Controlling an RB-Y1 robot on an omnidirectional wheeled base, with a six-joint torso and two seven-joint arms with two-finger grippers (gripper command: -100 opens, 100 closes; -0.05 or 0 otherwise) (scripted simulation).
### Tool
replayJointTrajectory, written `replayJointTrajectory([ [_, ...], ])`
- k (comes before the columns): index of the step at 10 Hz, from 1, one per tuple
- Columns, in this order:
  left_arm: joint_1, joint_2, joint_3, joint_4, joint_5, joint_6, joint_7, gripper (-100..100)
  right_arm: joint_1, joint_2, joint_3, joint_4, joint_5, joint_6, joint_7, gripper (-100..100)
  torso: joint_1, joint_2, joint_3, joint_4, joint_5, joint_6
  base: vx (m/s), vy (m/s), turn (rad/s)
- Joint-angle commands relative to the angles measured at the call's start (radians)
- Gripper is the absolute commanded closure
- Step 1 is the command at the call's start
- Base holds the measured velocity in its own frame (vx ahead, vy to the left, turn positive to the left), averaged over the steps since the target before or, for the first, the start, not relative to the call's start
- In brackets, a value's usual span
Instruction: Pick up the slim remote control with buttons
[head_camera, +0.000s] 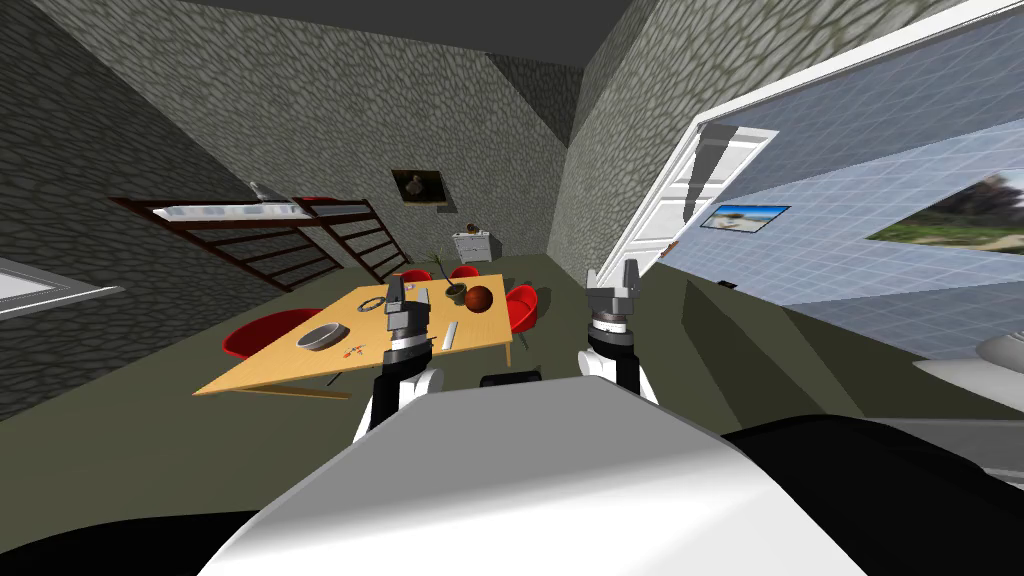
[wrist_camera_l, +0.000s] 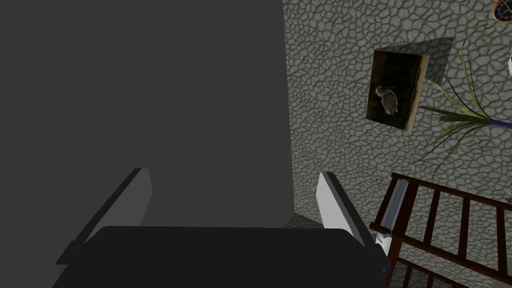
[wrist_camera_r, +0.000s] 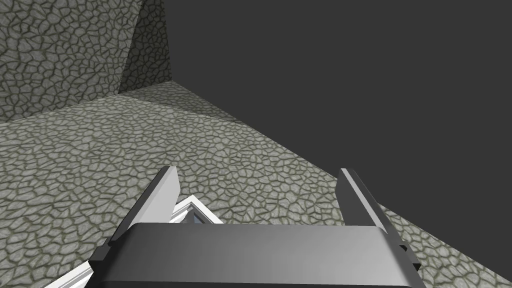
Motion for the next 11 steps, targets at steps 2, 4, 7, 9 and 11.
replayJointTrajectory([
  [2,-0.037,0.062,0.008,0.030,0.017,0.056,-0.033,-100,0.000,0.000,0.000,0.000,0.000,0.000,0.000,0,0.002,0.000,0.000,0.000,0.000,0.000,-0.006,0.034,0.058],
  [4,-0.075,0.095,0.016,0.065,0.034,0.114,-0.068,-100,0.000,0.000,0.000,0.000,0.000,0.000,0.000,0,0.004,0.000,0.000,0.000,0.001,0.000,-0.013,0.057,0.053],
  [7,-0.125,0.124,0.025,0.112,0.056,0.185,-0.111,-100,0.000,0.000,0.000,0.000,0.000,0.000,0.000,0,0.004,0.000,0.000,0.000,0.001,0.000,-0.007,0.059,0.032],
  [9,-0.153,0.136,0.029,0.141,0.069,0.228,-0.136,-100,0.000,0.000,0.000,0.000,0.000,0.000,0.000,0,0.003,0.000,0.000,0.000,0.001,0.000,-0.005,0.040,0.025],
  [11,-0.184,0.148,0.034,0.173,0.083,0.276,-0.162,-100,0.000,0.000,0.000,0.000,0.000,0.000,0.000,0,0.005,0.000,0.000,0.000,0.001,0.000,-0.013,0.064,0.019],
])
